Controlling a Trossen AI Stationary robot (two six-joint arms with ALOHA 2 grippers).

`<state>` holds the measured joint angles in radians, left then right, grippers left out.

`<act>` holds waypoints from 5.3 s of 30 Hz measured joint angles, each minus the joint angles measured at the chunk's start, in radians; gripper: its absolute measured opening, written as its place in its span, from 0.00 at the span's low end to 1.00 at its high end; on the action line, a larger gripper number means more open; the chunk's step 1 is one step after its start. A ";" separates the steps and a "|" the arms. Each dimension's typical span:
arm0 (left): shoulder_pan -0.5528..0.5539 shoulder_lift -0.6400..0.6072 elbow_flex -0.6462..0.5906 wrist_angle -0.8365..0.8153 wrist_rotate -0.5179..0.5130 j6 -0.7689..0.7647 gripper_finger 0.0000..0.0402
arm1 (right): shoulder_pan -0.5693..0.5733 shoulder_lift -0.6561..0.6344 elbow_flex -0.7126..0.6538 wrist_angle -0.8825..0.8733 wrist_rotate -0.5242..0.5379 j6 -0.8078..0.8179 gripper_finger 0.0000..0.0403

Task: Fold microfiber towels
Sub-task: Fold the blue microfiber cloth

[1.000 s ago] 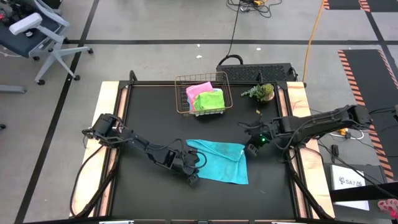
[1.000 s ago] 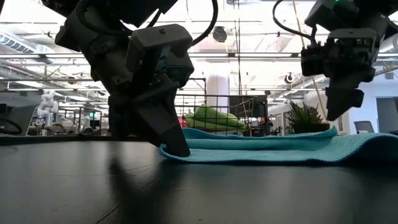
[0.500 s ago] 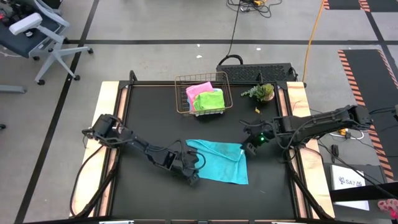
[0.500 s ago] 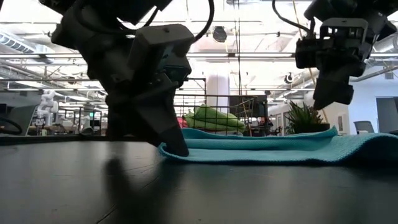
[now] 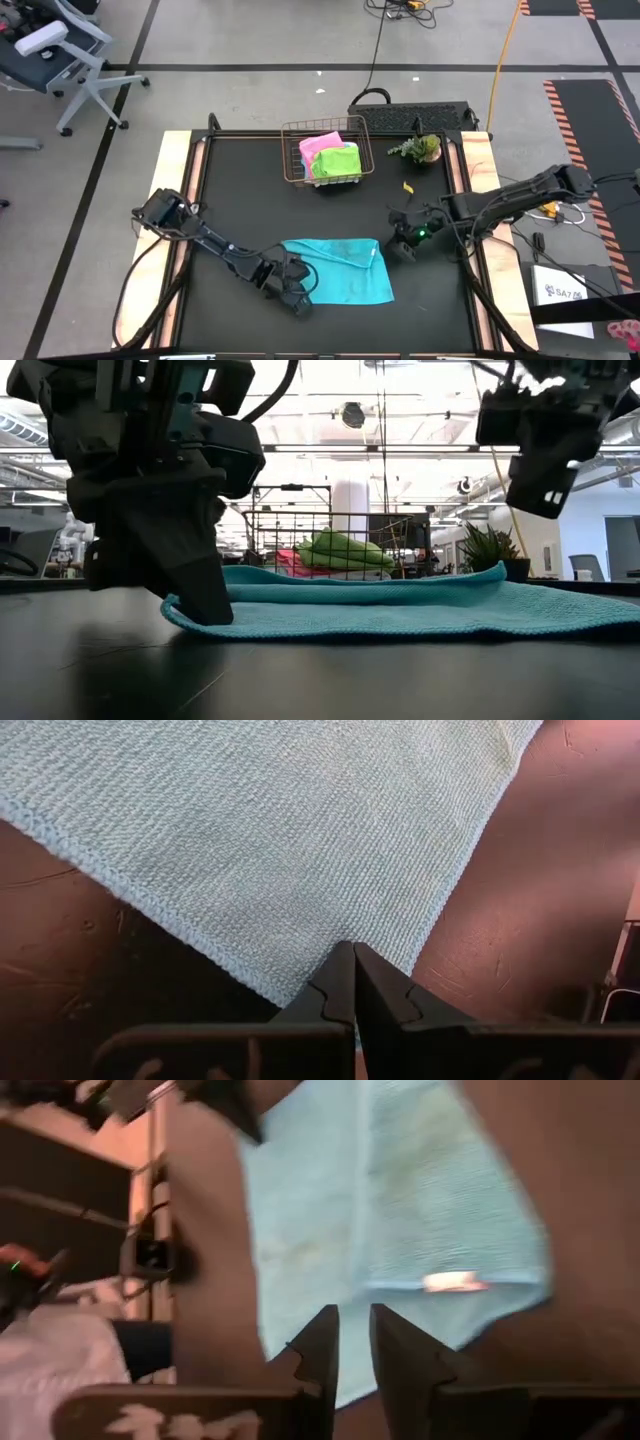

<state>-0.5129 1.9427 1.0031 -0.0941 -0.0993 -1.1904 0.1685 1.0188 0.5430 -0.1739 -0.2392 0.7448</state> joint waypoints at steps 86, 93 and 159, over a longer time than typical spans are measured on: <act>0.010 0.000 0.000 0.005 -0.032 0.039 0.02 | 0.170 0.566 0.405 -0.196 0.239 -0.626 0.35; 0.010 0.000 0.000 0.005 -0.033 0.043 0.01 | 0.183 0.566 0.337 -0.138 0.238 -0.554 0.35; 0.000 0.002 -0.002 0.041 0.067 -0.029 0.02 | -0.212 0.493 0.324 -0.394 0.804 -0.885 0.39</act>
<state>-0.5130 1.9450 1.0015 -0.0535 -0.0327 -1.2193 -0.0438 1.5121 0.8670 -0.5682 0.5651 -0.1403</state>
